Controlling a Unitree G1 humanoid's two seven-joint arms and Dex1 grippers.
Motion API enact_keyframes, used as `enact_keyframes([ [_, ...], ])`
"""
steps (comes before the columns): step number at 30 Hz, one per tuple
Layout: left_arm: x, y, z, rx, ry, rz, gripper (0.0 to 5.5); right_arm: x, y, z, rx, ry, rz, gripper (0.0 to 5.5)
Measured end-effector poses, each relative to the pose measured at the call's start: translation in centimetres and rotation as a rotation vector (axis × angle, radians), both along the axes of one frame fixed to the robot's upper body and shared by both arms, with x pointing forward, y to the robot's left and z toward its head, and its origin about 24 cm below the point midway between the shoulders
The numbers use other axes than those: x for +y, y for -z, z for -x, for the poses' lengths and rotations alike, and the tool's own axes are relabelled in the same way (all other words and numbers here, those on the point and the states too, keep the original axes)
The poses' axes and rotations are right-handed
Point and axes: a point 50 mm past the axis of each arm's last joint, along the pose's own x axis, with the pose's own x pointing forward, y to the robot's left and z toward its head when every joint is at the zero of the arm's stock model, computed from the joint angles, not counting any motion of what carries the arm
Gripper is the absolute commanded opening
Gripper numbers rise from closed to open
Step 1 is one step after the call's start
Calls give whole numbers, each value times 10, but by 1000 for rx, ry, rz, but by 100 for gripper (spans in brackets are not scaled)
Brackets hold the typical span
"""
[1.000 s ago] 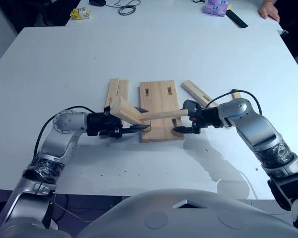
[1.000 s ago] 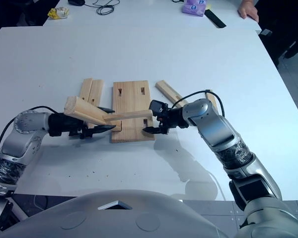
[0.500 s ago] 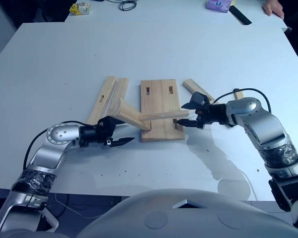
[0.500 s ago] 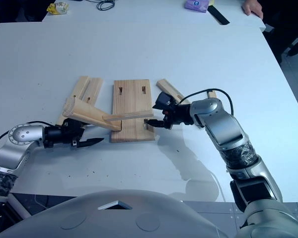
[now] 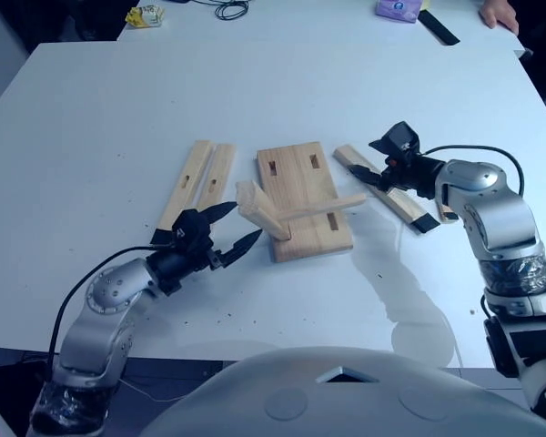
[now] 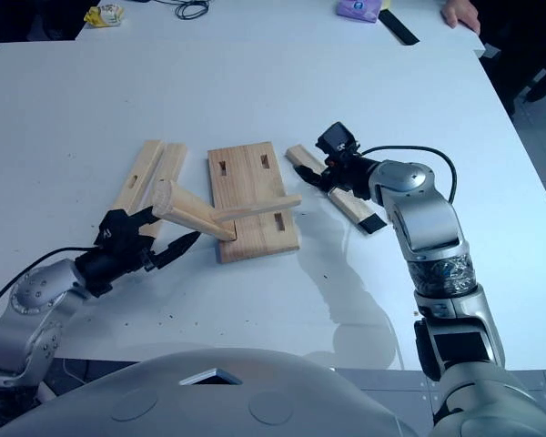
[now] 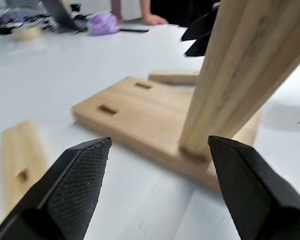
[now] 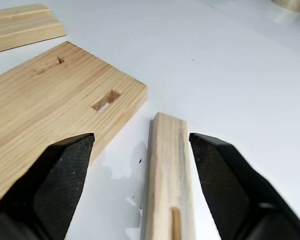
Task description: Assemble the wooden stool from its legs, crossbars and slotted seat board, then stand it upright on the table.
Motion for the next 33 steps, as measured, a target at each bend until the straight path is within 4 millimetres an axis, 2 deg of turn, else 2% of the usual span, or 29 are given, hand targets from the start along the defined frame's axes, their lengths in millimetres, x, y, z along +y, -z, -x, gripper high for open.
enact_keyframes([
  [5, 39, 6, -13, -56, -341, -152, 359, -2, 3, -5, -25, 70, -27, 350],
  [7, 43, 5, -23, -89, -427, -177, 359, -3, 4, -10, -44, 125, -49, 350],
  [13, 25, 23, -56, -50, -479, -145, 359, 11, 4, -21, -83, 185, -115, 350],
  [16, 15, 28, -64, 3, -493, -113, 359, 15, 4, -25, -94, 196, -132, 350],
  [21, 14, 39, -65, 110, -531, -129, 359, 18, 3, -27, -105, 204, -142, 350],
  [33, 8, 27, -74, 225, -541, -152, 359, 24, 3, -27, -107, 208, -162, 350],
])
